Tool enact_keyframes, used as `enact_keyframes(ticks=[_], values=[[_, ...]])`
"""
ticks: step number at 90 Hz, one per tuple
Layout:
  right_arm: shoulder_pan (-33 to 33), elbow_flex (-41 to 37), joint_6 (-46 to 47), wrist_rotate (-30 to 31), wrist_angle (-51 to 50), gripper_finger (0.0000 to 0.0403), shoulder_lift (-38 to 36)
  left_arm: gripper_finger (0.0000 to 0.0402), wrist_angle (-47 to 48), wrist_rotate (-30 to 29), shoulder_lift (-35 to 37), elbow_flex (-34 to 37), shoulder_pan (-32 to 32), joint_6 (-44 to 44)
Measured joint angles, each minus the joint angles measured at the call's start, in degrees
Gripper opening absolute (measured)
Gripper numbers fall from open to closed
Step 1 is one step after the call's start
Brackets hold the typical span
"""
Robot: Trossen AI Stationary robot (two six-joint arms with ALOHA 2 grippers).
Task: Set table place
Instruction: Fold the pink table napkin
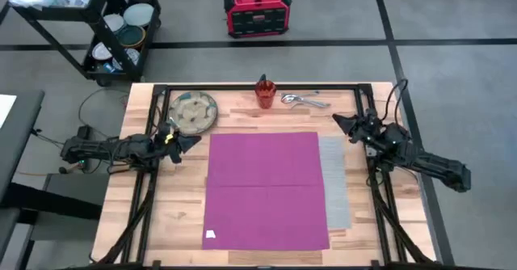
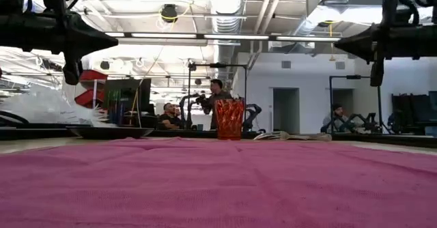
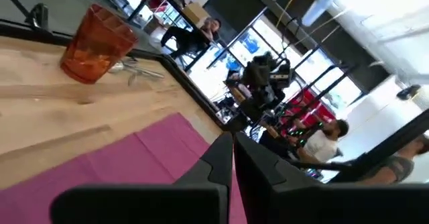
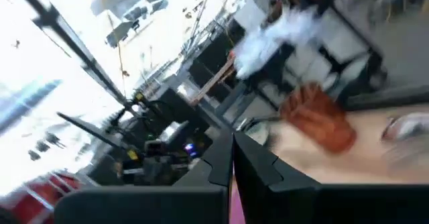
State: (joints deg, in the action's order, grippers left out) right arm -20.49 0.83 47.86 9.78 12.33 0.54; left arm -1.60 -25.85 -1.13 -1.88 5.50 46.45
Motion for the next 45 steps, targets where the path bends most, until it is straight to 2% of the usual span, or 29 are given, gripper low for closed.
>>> enact_keyframes(ticks=[11,24,34,45], values=[[-0.03,2.36,-1.02,-3.2,3.16,0.0,0.7,0.0,-6.6,-0.58,-0.04,-0.24,0.01,0.11],[-0.03,14.52,-6.58,-6.48,-4.34,0.0,5.49,0.0,-7.53,-0.57,-0.93,-7.2,0.02,-6.86],[-0.03,28.92,-12.45,-6.93,-16.9,0.0,14.88,0.0,-5.12,-0.44,-6.53,-16.53,0.02,-15.11],[0.01,46.12,-18.74,-9.1,-30.9,0.0,29.38,0.0,6.13,-0.42,-17.04,-30.14,-0.26,-20.23]])
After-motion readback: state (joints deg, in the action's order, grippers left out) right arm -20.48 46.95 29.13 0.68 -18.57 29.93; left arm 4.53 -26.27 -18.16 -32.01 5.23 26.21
